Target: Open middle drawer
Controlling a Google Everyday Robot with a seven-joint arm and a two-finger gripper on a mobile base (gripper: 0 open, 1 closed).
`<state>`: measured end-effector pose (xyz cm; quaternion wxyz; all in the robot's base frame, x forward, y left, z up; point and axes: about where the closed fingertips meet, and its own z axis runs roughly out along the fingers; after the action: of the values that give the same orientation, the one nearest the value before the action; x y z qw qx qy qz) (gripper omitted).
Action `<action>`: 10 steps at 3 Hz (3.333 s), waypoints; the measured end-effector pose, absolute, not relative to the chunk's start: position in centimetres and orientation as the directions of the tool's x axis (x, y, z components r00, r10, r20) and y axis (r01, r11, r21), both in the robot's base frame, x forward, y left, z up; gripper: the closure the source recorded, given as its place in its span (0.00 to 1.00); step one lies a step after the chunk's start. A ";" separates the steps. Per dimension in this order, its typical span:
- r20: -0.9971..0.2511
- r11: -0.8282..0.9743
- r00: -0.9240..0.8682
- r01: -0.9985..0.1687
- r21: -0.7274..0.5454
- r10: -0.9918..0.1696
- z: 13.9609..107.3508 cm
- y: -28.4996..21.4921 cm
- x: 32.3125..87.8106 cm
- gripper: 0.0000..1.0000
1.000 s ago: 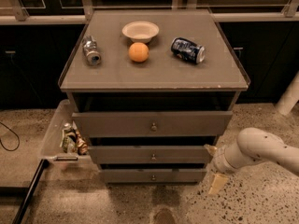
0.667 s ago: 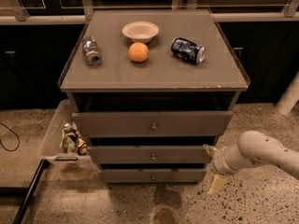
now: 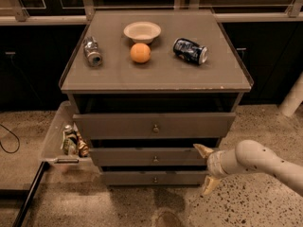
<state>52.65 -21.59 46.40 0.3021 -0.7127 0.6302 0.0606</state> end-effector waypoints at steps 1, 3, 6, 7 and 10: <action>-0.467 -0.023 0.198 -0.935 -0.354 -0.861 46.4 -21.6 52.7 0.00; -0.483 -0.026 0.215 -0.930 -0.367 -0.849 43.5 -20.5 55.2 0.00; -0.470 -0.045 0.218 -0.935 -0.352 -0.855 40.5 -19.3 59.6 0.00; -0.477 -0.039 0.203 -0.942 -0.332 -0.855 39.1 -19.5 60.6 0.00; -0.487 -0.033 0.192 -0.948 -0.316 -0.852 38.2 -19.7 61.4 0.42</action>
Offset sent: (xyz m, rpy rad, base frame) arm 0.0224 0.0044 -0.0291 0.0486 -0.0180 -0.0020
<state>61.35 -19.65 38.25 0.2937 -0.7139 0.6304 0.0817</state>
